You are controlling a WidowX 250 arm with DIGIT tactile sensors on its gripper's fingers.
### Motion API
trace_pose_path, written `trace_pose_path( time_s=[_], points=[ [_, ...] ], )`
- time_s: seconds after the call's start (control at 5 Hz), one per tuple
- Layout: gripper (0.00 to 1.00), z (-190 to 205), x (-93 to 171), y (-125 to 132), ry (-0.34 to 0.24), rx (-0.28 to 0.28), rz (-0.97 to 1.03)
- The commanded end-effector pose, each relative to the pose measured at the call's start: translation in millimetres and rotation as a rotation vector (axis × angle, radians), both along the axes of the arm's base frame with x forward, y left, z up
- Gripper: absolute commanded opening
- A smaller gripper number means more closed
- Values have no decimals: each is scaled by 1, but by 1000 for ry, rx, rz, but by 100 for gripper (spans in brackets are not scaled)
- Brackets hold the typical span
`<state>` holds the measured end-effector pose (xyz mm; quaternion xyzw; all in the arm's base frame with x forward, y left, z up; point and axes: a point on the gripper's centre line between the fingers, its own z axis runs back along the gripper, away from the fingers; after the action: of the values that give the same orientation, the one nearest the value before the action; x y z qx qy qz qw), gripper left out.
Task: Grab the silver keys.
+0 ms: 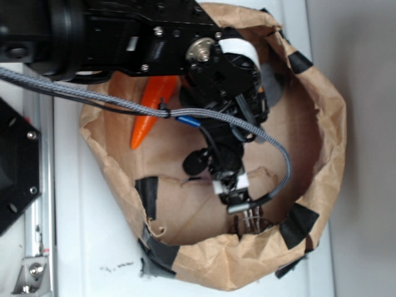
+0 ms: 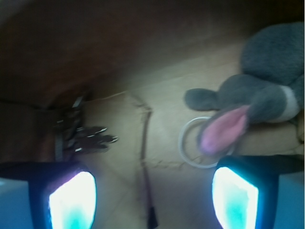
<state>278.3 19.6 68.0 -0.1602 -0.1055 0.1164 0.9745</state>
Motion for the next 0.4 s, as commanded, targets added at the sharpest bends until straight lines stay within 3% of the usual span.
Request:
trace_pose_path(
  time_s=[0.0, 0.2],
  points=[
    [100, 21, 9, -31, -10, -103, -5],
    [100, 25, 12, -39, 12, -142, 3]
  ],
)
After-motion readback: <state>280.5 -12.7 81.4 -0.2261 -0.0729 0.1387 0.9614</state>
